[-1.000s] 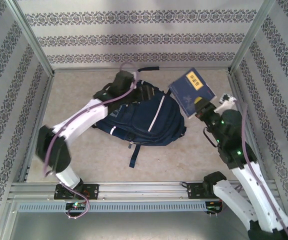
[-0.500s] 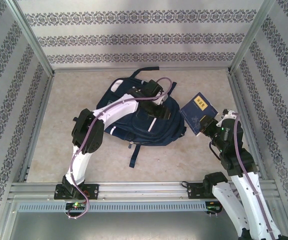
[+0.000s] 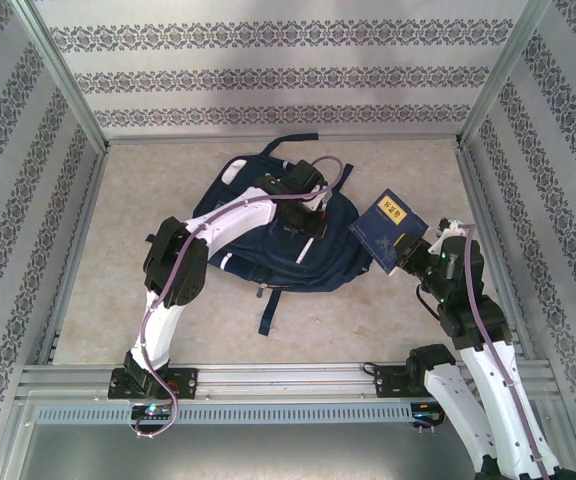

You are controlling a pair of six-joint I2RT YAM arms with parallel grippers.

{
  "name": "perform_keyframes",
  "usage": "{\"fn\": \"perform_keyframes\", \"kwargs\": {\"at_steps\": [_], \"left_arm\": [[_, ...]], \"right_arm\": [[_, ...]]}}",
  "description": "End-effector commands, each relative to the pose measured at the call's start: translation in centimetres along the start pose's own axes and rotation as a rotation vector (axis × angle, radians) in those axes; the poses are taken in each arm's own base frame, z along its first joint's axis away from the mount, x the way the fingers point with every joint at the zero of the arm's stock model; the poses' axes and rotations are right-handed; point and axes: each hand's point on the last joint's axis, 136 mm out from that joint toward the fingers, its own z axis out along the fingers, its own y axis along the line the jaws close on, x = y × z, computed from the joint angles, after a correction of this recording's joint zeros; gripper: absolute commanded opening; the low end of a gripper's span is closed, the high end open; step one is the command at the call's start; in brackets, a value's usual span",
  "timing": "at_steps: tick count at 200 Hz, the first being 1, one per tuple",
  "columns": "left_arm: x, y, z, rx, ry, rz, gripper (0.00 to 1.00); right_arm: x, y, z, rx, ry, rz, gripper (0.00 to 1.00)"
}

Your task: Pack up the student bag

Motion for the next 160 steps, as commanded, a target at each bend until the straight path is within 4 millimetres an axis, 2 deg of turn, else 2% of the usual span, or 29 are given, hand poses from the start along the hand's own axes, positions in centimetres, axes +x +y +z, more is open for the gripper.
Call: {"fn": "perform_keyframes", "kwargs": {"at_steps": [1, 34, 55, 63, 83, 94, 104, 118, 146, 160], "left_arm": [[-2.7, -2.8, -8.5, 0.028, -0.151, 0.067, 0.00], [-3.5, -2.9, -15.1, 0.056, -0.265, 0.055, 0.00], [-3.1, -3.1, -17.6, 0.096, -0.292, 0.049, 0.00], [-3.0, -3.1, -18.2, 0.105, -0.294, 0.047, 0.00], [-2.8, -3.0, -19.3, 0.109, -0.309, 0.047, 0.00], [-2.7, -2.7, -19.8, 0.108, -0.318, 0.039, 0.00], [-2.8, -2.1, -20.3, 0.101, -0.330, 0.029, 0.00], [-2.9, -1.3, -20.9, 0.100, -0.343, 0.003, 0.00], [-3.0, -0.5, -21.2, 0.112, -0.347, -0.022, 0.00], [-3.2, -0.2, -21.3, 0.108, -0.348, -0.024, 0.00]], "right_arm": [[-0.8, 1.3, -0.2, -0.050, -0.014, -0.023, 0.00], [-0.3, 1.7, 0.6, -0.070, 0.033, -0.008, 0.00], [0.9, 3.9, 1.8, -0.195, 0.124, 0.028, 0.00], [1.5, 5.1, 2.5, -0.263, 0.174, 0.058, 0.00], [2.7, 6.5, 3.9, -0.328, 0.288, 0.105, 0.00], [3.1, 6.8, 4.4, -0.335, 0.311, 0.113, 0.00], [2.8, 6.2, 4.5, -0.292, 0.282, 0.101, 0.00], [1.8, 5.7, 3.7, -0.268, 0.209, 0.081, 0.00], [-0.2, 7.9, 0.6, -0.366, 0.122, 0.022, 0.00], [-0.7, 7.4, -0.2, -0.319, 0.101, 0.005, 0.00]]}}
